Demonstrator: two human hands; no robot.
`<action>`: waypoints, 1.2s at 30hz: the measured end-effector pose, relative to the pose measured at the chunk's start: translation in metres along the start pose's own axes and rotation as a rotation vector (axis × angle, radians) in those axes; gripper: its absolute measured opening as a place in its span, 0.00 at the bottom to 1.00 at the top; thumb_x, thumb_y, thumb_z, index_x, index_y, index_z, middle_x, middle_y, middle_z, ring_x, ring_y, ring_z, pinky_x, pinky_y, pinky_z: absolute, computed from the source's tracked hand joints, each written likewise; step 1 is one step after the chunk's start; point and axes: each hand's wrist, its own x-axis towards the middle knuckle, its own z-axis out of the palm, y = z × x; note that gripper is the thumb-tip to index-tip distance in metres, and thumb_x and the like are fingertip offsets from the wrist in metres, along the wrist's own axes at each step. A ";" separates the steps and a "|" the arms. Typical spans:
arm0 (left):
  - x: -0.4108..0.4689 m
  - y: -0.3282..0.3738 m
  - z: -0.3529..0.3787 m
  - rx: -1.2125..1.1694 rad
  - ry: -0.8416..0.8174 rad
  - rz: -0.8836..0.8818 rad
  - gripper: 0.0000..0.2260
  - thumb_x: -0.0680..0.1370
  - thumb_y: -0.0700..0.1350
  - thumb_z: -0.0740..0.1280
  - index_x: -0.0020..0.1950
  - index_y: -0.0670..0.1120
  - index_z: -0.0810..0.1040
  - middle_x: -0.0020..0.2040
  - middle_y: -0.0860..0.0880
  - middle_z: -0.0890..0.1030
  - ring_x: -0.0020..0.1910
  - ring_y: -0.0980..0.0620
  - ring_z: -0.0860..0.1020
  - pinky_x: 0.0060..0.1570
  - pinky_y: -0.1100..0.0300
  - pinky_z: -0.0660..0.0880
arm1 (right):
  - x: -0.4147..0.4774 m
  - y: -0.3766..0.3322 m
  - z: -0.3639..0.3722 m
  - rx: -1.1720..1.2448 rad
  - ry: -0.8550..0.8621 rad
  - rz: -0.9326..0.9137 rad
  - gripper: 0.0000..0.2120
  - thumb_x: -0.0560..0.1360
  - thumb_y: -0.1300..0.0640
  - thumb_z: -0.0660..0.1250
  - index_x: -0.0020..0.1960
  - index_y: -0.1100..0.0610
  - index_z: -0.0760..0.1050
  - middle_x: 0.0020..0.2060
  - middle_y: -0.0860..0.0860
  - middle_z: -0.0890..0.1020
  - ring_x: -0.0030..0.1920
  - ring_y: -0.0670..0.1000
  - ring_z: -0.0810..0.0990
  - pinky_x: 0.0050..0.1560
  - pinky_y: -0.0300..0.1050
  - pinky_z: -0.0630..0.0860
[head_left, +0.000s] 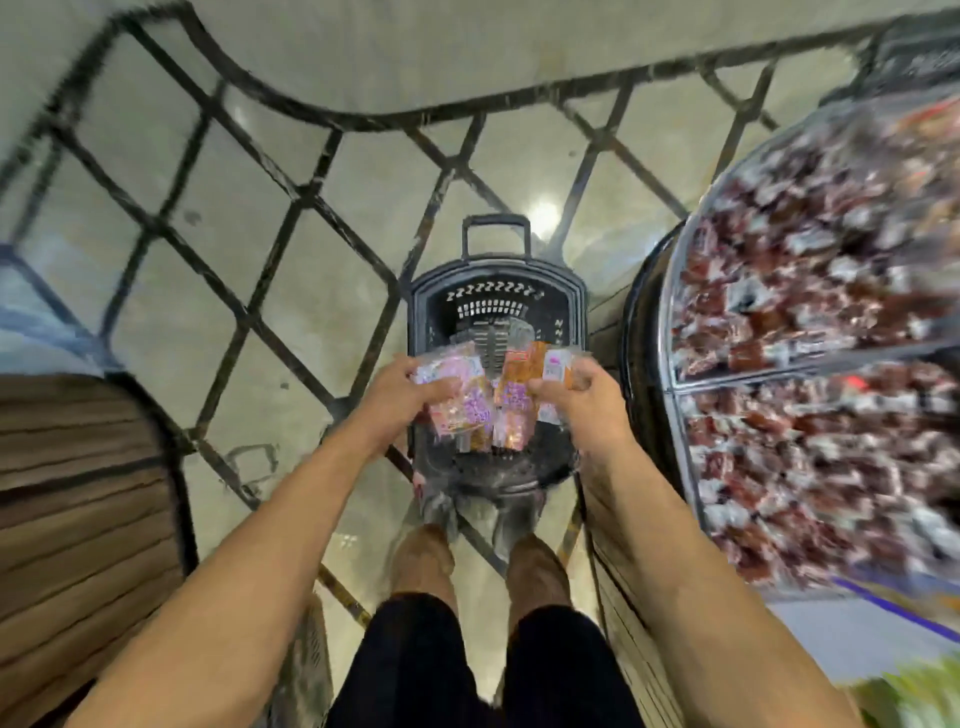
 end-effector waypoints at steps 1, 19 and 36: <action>-0.021 0.019 -0.002 -0.022 -0.015 0.019 0.16 0.74 0.41 0.79 0.62 0.45 0.83 0.46 0.51 0.88 0.44 0.50 0.87 0.51 0.51 0.84 | -0.011 -0.012 -0.006 0.040 -0.025 -0.032 0.44 0.57 0.35 0.85 0.63 0.59 0.78 0.59 0.61 0.84 0.58 0.54 0.83 0.64 0.63 0.79; -0.214 0.252 -0.012 -0.048 -0.313 0.356 0.16 0.80 0.43 0.71 0.64 0.35 0.79 0.51 0.37 0.86 0.41 0.47 0.85 0.41 0.58 0.83 | -0.249 -0.232 -0.123 0.385 0.049 -0.294 0.15 0.79 0.50 0.72 0.58 0.60 0.84 0.53 0.60 0.87 0.51 0.59 0.83 0.52 0.53 0.75; -0.344 0.248 0.134 0.357 -0.838 0.412 0.11 0.82 0.46 0.68 0.60 0.40 0.79 0.47 0.42 0.86 0.39 0.49 0.84 0.40 0.58 0.79 | -0.438 -0.105 -0.186 0.882 0.550 -0.358 0.12 0.82 0.52 0.70 0.59 0.59 0.84 0.50 0.56 0.88 0.47 0.54 0.87 0.49 0.49 0.81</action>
